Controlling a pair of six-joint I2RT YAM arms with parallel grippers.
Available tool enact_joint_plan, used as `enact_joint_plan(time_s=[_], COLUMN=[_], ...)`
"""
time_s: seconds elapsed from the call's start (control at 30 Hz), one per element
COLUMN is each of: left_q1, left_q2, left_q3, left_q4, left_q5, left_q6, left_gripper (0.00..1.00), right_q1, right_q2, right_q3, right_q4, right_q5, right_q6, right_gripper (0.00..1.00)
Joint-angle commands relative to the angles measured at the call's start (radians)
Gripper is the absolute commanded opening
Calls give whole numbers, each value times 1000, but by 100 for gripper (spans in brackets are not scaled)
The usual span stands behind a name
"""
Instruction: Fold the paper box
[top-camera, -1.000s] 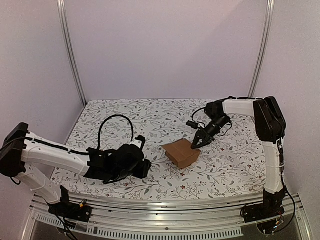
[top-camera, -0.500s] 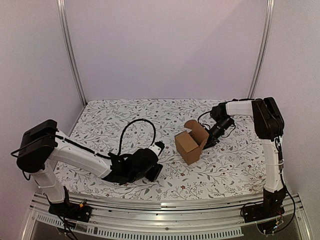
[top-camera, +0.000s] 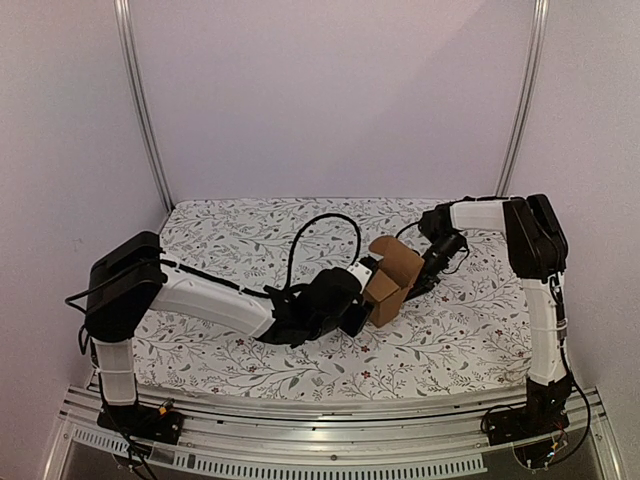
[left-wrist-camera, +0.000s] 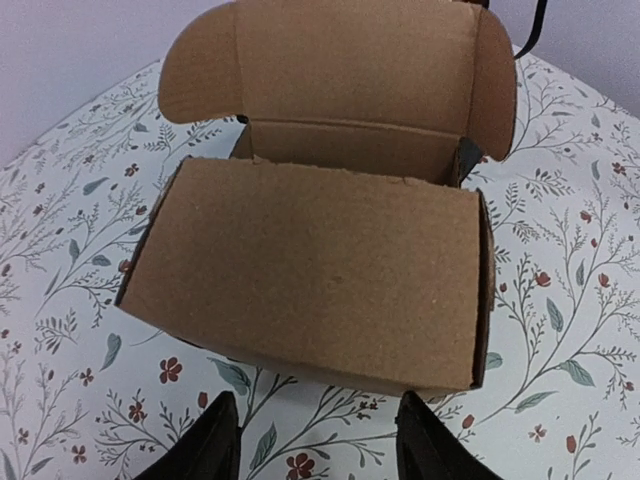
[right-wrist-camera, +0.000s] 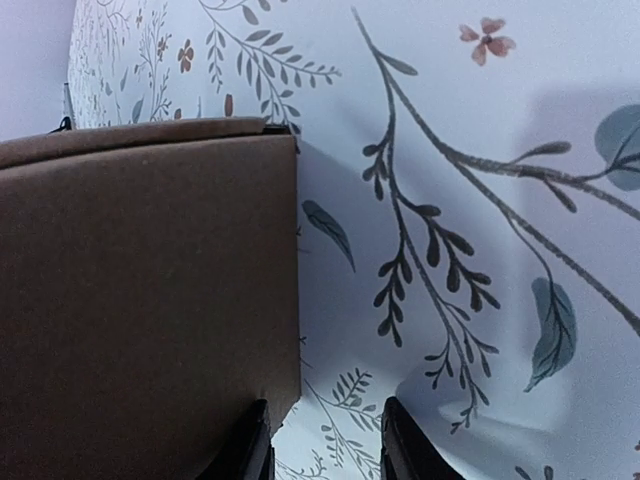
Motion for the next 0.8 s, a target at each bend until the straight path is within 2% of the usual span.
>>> enact_joint_plan(time_s=[0.0, 0.3, 0.77], left_q1=[20, 45, 68], left_q2=[8, 32, -14], left_q3=[28, 86, 64], left_q4=[-22, -58, -104], left_q5=[30, 86, 138], left_q6=[27, 71, 136], left_gripper=[53, 58, 58], right_q1=[34, 125, 126], right_q2=[-103, -165, -194], right_q3=[18, 12, -3], right_q4=[35, 35, 49], right_q5=[140, 204, 268], right_q6=[2, -100, -190], right_gripper=[37, 40, 47])
